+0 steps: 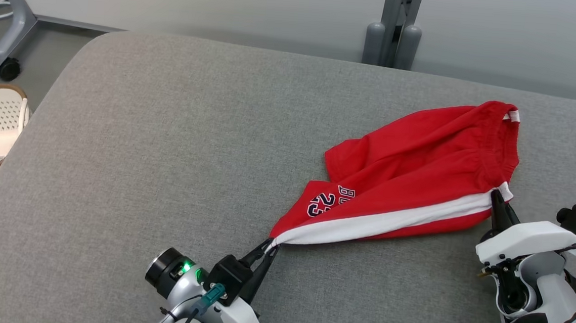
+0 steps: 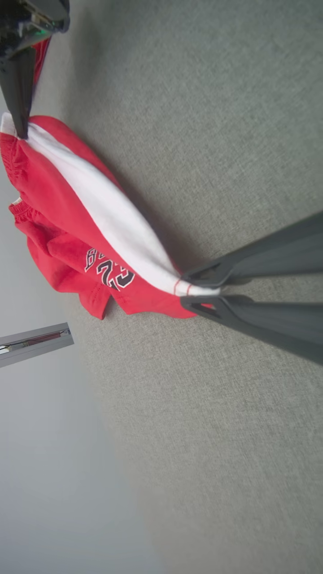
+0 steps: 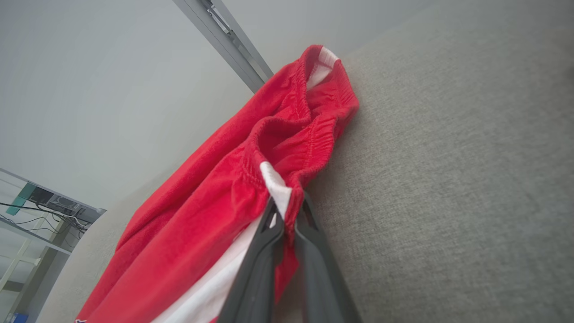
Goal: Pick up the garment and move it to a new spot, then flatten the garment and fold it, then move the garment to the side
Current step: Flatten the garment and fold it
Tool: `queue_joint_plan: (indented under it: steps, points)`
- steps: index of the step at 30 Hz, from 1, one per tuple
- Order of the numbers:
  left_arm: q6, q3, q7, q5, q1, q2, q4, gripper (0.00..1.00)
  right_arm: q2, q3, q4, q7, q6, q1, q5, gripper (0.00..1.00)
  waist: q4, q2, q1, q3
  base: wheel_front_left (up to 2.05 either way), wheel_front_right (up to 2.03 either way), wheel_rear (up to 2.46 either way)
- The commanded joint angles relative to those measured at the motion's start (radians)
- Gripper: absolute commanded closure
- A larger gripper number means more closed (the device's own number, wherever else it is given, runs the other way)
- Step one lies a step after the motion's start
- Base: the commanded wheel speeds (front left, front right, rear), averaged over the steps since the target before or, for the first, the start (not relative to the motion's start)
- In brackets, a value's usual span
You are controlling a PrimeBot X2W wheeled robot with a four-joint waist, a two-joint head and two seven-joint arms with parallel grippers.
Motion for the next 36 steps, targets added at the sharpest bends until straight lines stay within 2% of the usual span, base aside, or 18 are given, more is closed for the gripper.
queue_joint_plan:
  steps: [1,7,15,20,23,29,36]
  points:
    - [0.01,0.015,-0.005,-0.001,0.004,0.009,-0.013,1.0,-0.01,0.01,-0.016,-0.006,0.001,0.013,0.003,1.0,-0.011,0.0,0.0,-0.013,0.0,0.0,0.0]
    - [0.033,0.069,-0.005,-0.011,0.025,0.022,-0.077,1.0,-0.005,0.017,-0.092,0.023,0.001,0.0,0.064,1.0,-0.037,0.0,0.0,-0.049,0.0,0.0,0.0]
    - [0.046,0.217,-0.004,-0.071,-0.018,0.029,-0.192,1.0,0.013,0.036,-0.237,0.112,0.001,-0.063,0.146,1.0,-0.086,0.0,0.0,-0.124,0.0,0.0,0.0]
    - [0.047,0.294,-0.004,-0.103,-0.097,0.054,-0.206,1.0,0.022,-0.013,-0.253,0.161,0.001,-0.155,0.197,1.0,-0.121,0.0,0.0,-0.176,0.0,0.0,0.0]
    - [0.044,0.324,0.006,-0.121,-0.156,0.063,-0.205,1.0,0.022,-0.008,-0.233,0.187,0.0,-0.223,0.303,1.0,-0.14,0.0,0.0,-0.196,0.0,0.0,0.0]
    - [0.04,0.369,0.041,-0.156,-0.247,0.081,-0.215,1.0,0.024,0.099,-0.171,0.157,0.001,-0.357,0.549,1.0,-0.176,0.0,0.0,-0.215,0.0,0.0,0.0]
    - [0.048,0.385,0.073,-0.185,-0.257,0.09,-0.223,1.0,0.026,0.257,-0.079,0.094,0.001,-0.422,0.61,1.0,-0.193,0.0,0.0,-0.207,0.0,0.0,0.0]
